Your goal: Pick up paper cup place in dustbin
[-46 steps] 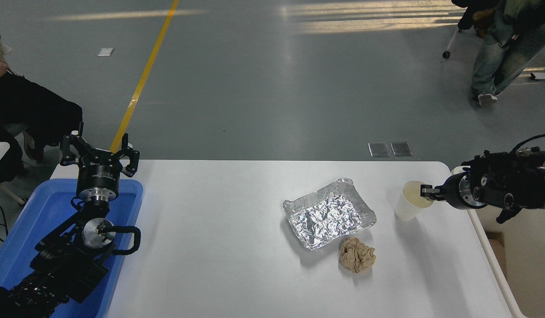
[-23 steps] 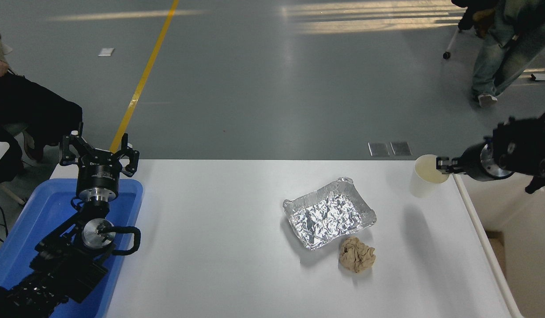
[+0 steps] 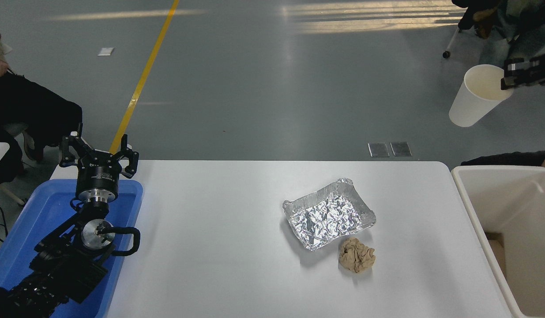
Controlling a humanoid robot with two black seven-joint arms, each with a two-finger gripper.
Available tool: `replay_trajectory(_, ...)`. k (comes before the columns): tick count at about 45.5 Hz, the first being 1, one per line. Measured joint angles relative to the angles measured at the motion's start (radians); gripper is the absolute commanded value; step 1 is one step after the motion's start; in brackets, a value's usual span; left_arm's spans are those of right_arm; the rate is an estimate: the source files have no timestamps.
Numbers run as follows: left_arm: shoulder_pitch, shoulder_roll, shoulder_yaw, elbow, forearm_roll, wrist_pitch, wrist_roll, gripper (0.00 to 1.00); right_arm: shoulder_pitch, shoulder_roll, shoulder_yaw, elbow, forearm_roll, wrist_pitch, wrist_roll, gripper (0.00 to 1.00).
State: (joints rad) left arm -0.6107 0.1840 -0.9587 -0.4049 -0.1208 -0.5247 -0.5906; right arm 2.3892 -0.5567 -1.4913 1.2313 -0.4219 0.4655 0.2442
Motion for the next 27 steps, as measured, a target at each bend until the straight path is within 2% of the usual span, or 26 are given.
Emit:
replay_trajectory(9, 0.000, 0.000, 0.000, 0.000, -0.001, 0.000, 0.000, 0.99, -0.027, -0.055, -0.085, -0.096, 0.000, 0.006, 0.012, 0.00)
replay_trajectory(21, 0.000, 0.000, 0.000, 0.000, -0.001, 0.000, 0.000, 0.99, -0.257, -0.248, -0.089, -0.412, -0.004, 0.004, 0.066, 0.00)
replay_trajectory(27, 0.000, 0.000, 0.000, 0.000, -0.001, 0.000, 0.000, 0.99, -0.381, -0.333, -0.017, -0.513, -0.005, -0.003, 0.078, 0.00)
